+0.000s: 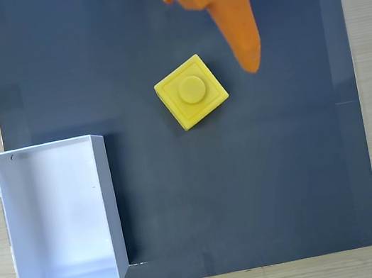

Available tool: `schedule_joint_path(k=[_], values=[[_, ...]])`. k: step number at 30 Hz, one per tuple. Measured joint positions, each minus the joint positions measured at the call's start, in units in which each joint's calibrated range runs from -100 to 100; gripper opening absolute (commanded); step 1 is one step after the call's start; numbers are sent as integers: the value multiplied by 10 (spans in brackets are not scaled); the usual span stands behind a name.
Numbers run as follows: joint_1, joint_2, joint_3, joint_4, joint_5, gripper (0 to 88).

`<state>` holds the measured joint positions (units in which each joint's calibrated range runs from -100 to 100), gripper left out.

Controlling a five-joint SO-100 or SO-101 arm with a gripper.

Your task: Grasp a yellow block and put it in the box

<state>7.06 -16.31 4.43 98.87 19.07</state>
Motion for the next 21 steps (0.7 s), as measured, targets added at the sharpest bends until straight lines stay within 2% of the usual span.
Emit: schedule_joint_path(k=[4,7,21], values=[[24,50,-10,0,52,558],[34,92,-19,-3,74,558],[29,260,-21,-145,81,557]])
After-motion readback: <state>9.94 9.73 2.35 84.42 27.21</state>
